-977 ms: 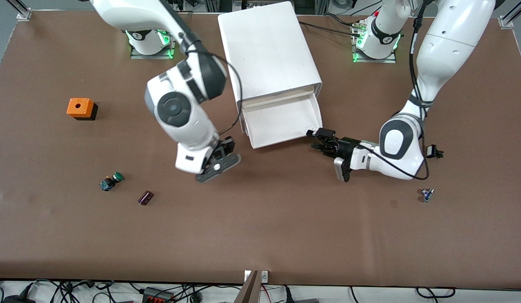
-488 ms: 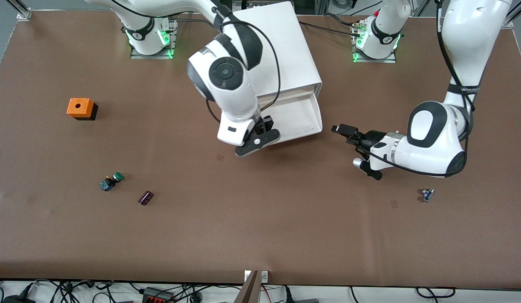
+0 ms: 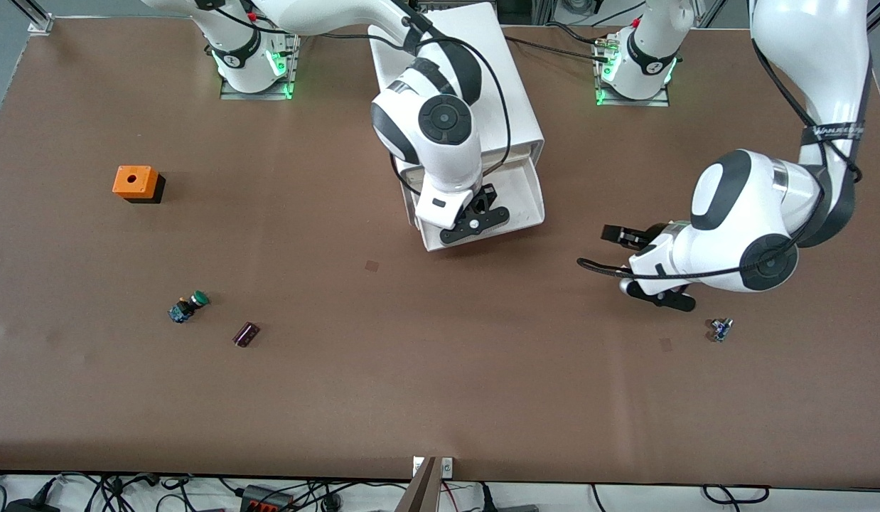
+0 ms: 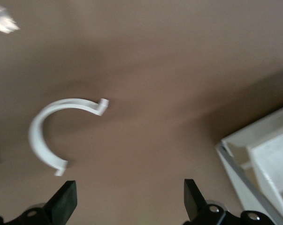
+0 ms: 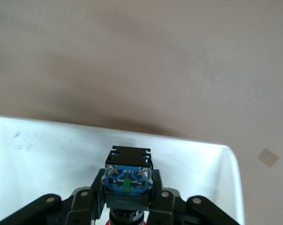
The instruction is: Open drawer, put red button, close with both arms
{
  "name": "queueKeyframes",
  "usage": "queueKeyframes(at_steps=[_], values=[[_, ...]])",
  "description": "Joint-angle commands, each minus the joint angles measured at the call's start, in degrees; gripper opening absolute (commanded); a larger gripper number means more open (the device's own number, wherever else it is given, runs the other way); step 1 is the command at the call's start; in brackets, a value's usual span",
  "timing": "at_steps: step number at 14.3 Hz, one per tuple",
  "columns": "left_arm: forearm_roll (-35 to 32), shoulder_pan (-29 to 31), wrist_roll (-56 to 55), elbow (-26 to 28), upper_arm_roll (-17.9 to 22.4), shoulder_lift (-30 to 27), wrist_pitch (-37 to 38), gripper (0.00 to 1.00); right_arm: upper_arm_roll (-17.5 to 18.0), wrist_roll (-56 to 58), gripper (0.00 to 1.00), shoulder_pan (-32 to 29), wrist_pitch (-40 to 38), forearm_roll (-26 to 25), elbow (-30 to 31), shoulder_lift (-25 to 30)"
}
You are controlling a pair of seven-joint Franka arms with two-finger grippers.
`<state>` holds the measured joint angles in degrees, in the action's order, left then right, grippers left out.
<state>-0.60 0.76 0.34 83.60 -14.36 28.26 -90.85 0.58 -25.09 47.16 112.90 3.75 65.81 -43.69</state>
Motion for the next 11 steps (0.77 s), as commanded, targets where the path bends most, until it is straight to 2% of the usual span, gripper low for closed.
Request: queueKeyframes(at_steps=[1,3,7,8,9,10,11], values=[[-4.4,0.9,-0.4,-7.4,1.0,3.6,0.1,1.00,-0.2,-1.5,0.00,0.5,-0.8,3.3,-2.4,-1.4],[-3.9,2.8,-0.4,-9.7,0.9,6.3,-1.7,1.00,-0.1,-1.7,0.00,0.6,-0.6,5.0,-2.4,-1.9],[-4.5,2.1,-0.7,-9.7,0.9,6.5,-1.7,1.00,-0.1,-1.7,0.00,0.7,-0.6,4.9,-2.4,-2.6],[-4.5,2.1,-0.5,-9.6,0.8,6.5,-1.7,1.00,-0.1,-1.7,0.06,0.7,-0.6,4.9,-2.4,-2.7],[-4.5,2.1,-0.7,-9.6,0.8,6.5,-1.7,1.00,-0.1,-1.6,0.32,0.7,-0.5,4.9,-2.4,-3.0],[-4.6,2.1,-1.0,-9.6,0.8,6.5,-1.7,1.00,-0.1,-1.4,0.91,0.7,-0.2,4.7,-2.4,-3.0],[-4.6,2.1,-1.2,-9.6,0.8,6.4,-1.7,1.00,-0.1,-1.4,1.00,0.7,-0.1,4.7,-2.4,-3.0]])
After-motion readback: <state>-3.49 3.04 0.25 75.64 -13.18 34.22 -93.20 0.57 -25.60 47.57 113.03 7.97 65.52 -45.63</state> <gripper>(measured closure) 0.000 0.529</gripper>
